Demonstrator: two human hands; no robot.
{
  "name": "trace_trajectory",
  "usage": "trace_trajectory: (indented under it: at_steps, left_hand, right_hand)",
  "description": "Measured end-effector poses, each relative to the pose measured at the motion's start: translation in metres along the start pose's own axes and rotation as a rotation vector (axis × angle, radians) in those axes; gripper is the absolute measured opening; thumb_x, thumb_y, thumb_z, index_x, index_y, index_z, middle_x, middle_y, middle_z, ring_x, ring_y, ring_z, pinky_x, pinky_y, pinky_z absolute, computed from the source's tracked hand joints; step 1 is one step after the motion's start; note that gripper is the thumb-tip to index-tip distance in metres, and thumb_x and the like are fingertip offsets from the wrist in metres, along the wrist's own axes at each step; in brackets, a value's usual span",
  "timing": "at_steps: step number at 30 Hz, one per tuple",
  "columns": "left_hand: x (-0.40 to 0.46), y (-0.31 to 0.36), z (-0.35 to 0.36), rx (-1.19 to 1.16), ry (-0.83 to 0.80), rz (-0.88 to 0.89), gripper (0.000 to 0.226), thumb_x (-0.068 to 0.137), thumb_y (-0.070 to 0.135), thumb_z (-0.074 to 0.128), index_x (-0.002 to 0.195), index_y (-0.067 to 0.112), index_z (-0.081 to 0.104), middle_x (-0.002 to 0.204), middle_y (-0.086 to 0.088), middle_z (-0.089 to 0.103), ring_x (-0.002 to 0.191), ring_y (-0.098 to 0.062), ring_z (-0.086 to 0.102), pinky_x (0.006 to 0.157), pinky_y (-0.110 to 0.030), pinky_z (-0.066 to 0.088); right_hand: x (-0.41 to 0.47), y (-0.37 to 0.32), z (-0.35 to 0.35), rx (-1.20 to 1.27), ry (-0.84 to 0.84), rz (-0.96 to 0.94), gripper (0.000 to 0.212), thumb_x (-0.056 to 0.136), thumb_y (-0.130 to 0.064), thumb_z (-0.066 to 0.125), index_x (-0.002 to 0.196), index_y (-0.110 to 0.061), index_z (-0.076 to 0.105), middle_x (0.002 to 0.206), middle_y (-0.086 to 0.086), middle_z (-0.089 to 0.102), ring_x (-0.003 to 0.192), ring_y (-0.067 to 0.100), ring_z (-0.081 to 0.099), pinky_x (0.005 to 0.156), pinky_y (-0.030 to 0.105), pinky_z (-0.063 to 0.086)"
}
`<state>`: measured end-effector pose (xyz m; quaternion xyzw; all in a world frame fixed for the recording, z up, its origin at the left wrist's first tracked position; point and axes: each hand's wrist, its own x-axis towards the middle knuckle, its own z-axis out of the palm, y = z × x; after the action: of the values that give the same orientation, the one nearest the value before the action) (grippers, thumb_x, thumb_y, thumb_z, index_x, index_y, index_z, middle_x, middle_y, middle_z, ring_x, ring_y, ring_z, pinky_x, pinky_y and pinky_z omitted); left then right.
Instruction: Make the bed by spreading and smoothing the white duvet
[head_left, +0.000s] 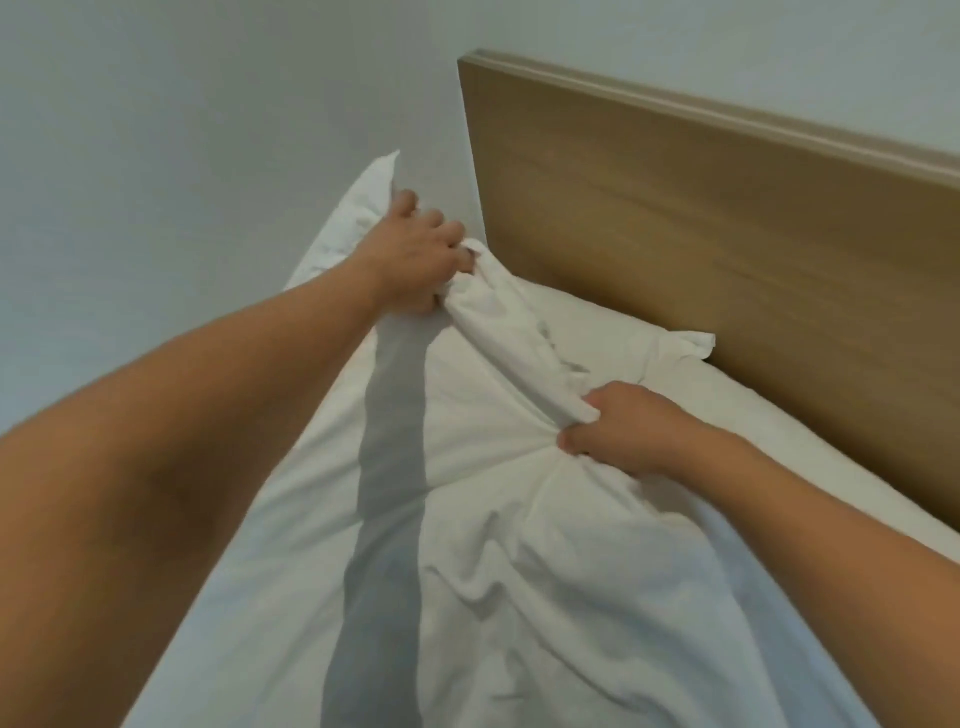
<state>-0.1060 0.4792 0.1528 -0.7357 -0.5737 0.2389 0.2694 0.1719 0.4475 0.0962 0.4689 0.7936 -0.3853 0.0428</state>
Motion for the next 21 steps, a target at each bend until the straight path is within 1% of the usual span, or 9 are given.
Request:
trace_trajectory:
  at_steps: [3, 6, 8, 9, 12, 14, 15, 18, 21]
  left_hand:
    - [0.036, 0.053, 0.011, -0.078, -0.02, -0.098, 0.05, 0.083, 0.029, 0.057, 0.132, 0.027, 0.049, 0.135, -0.006, 0.045, 0.133, -0.03, 0.034, 0.11, -0.07, 0.007]
    - [0.049, 0.122, 0.053, -0.456, -0.32, -0.469, 0.095, 0.081, 0.038, 0.06, 0.153, 0.034, -0.002, 0.162, -0.008, -0.005, 0.148, -0.033, -0.011, 0.104, -0.077, -0.004]
    - [0.046, 0.144, 0.083, -0.673, -0.372, -0.637, 0.124, 0.065, 0.038, 0.071, 0.147, 0.041, -0.022, 0.161, -0.003, -0.01, 0.148, -0.033, -0.013, 0.106, -0.074, -0.003]
    - [0.042, 0.144, 0.093, -0.754, -0.35, -0.705, 0.126, 0.062, 0.038, 0.072, 0.145, 0.043, -0.023, 0.161, -0.003, 0.002, 0.149, -0.034, -0.003, 0.109, -0.072, -0.001]
    - [0.032, 0.12, 0.109, -1.114, -0.253, -0.807, 0.09, 0.074, 0.043, 0.067, 0.149, 0.024, 0.022, 0.135, -0.005, 0.054, 0.128, -0.031, 0.048, 0.112, -0.052, 0.031]
    - [0.019, 0.102, 0.11, -1.244, -0.091, -0.758, 0.052, 0.075, 0.041, 0.063, 0.123, 0.023, 0.06, 0.116, -0.002, 0.068, 0.107, -0.027, 0.062, 0.093, -0.042, 0.05]
    - [0.015, 0.091, 0.108, -1.264, 0.035, -0.769, 0.039, 0.075, 0.042, 0.062, 0.111, 0.027, 0.066, 0.108, 0.002, 0.07, 0.1, -0.024, 0.064, 0.088, -0.042, 0.052]
    - [0.022, 0.057, 0.11, -1.172, 0.295, -0.901, 0.031, 0.074, 0.047, 0.065, 0.099, 0.029, 0.063, 0.109, 0.003, 0.061, 0.104, -0.024, 0.057, 0.09, -0.046, 0.049]
    - [0.04, 0.057, 0.121, -1.155, 0.043, -1.053, 0.065, 0.076, 0.068, 0.061, 0.125, 0.028, 0.047, 0.141, 0.001, 0.042, 0.135, -0.025, 0.035, 0.114, -0.053, 0.019]
  right_hand:
    - [0.01, 0.051, 0.006, -0.049, -0.053, 0.198, 0.038, 0.089, -0.037, 0.057, 0.119, -0.014, 0.058, 0.121, 0.003, 0.061, 0.099, 0.021, 0.059, 0.08, 0.032, 0.046]
    - [0.032, 0.094, 0.057, -0.05, -0.044, 0.352, 0.057, 0.094, -0.036, 0.044, 0.145, -0.015, 0.029, 0.143, 0.01, 0.037, 0.123, 0.03, 0.045, 0.101, 0.038, 0.04]
    - [0.05, 0.102, 0.071, -0.073, -0.017, 0.392, 0.067, 0.09, -0.038, 0.045, 0.149, -0.018, 0.017, 0.147, 0.01, 0.026, 0.13, 0.032, 0.036, 0.107, 0.043, 0.034]
    - [0.058, 0.1, 0.072, -0.078, 0.009, 0.373, 0.074, 0.087, -0.042, 0.047, 0.15, -0.02, 0.015, 0.152, 0.009, 0.019, 0.135, 0.032, 0.029, 0.109, 0.044, 0.03]
    - [0.085, 0.079, 0.064, -0.002, 0.099, 0.215, 0.093, 0.081, -0.072, 0.049, 0.153, -0.024, 0.016, 0.162, -0.002, -0.007, 0.149, 0.026, 0.002, 0.117, 0.049, 0.012]
    - [0.1, 0.06, 0.058, 0.022, 0.086, 0.16, 0.106, 0.072, -0.089, 0.039, 0.151, -0.019, 0.024, 0.163, -0.002, -0.003, 0.149, 0.027, 0.003, 0.117, 0.052, 0.012]
    - [0.104, 0.055, 0.058, 0.011, 0.072, 0.156, 0.106, 0.072, -0.089, 0.037, 0.149, -0.016, 0.028, 0.162, 0.0, 0.008, 0.147, 0.029, 0.013, 0.116, 0.053, 0.017]
    - [0.105, 0.051, 0.062, 0.012, 0.069, 0.146, 0.086, 0.082, -0.08, 0.036, 0.139, -0.016, 0.042, 0.145, 0.005, 0.044, 0.132, 0.03, 0.04, 0.108, 0.049, 0.031]
    - [0.1, 0.054, 0.064, -0.04, 0.058, 0.12, 0.071, 0.089, -0.075, 0.03, 0.126, -0.02, 0.057, 0.128, 0.002, 0.059, 0.119, 0.027, 0.052, 0.105, 0.046, 0.036]
